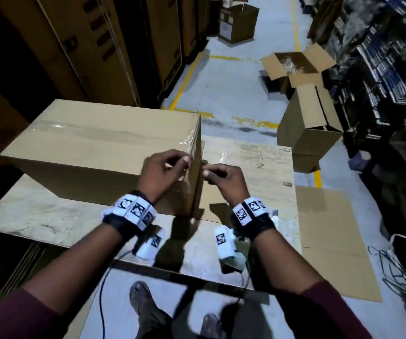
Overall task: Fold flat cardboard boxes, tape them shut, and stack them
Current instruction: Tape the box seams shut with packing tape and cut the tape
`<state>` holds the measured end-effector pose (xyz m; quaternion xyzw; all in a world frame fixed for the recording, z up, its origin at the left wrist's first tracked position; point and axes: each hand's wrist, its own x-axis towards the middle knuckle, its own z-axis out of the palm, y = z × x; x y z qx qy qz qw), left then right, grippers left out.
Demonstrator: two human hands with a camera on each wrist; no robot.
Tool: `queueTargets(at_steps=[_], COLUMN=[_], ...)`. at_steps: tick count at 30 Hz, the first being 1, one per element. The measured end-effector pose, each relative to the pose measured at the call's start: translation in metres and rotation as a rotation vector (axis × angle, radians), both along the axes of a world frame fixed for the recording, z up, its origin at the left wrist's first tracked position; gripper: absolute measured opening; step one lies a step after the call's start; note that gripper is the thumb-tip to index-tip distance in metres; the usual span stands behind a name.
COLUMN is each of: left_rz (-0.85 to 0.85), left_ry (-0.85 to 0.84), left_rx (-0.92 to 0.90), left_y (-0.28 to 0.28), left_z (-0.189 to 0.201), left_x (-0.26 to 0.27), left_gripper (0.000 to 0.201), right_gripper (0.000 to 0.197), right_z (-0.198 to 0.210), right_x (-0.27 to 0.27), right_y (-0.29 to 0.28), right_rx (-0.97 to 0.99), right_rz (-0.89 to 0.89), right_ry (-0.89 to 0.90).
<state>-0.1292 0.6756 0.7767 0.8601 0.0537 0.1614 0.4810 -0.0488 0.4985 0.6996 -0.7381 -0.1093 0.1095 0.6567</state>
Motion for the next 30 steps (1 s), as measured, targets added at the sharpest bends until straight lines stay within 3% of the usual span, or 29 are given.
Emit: queueTargets(at_steps=[4, 10, 18, 23, 26, 28, 30], left_rz=[-0.052, -0.151, -0.212, -0.229, -0.164, -0.141, -0.155], left_ry=[0.156, 0.194, 0.181, 0.091, 0.022, -0.014, -0.019], left_rx=[0.235, 0.156, 0.159, 0.418, 0.529, 0.59, 0.63], left_y=[0.053, 0.061, 0.062, 0.062, 0.057, 0.053, 0.053], left_z=[-0.02, -0.022, -0.025, -0.033, -0.039, -0.043, -0.046], left_x=[0.013, 0.015, 0.019, 0.017, 0.014, 0.011, 0.01], left_gripper=[0.018, 0.004, 0.023, 0.043, 0.052, 0.055, 0.056], right_gripper=[0.015, 0.015, 0.025, 0.023, 0.03, 0.028, 0.027], right_z=[0.001, 0.0, -0.001, -0.006, -0.009, -0.008, -0.002], right_x=[-0.011, -0.026, -0.035, -0.037, -0.029, -0.014, 0.007], right_y=[0.036, 0.029, 0.033, 0.042, 0.046, 0.042, 0.034], right_rx=[0.039, -0.011, -0.074, -0.099, -0.305, -0.571, -0.712], right_rz=[-0.024, 0.049, -0.012, -0.03, 0.078, 0.258, 0.3], right_ry=[0.051, 0.023, -0.121, -0.219, -0.312, -0.304, -0.278])
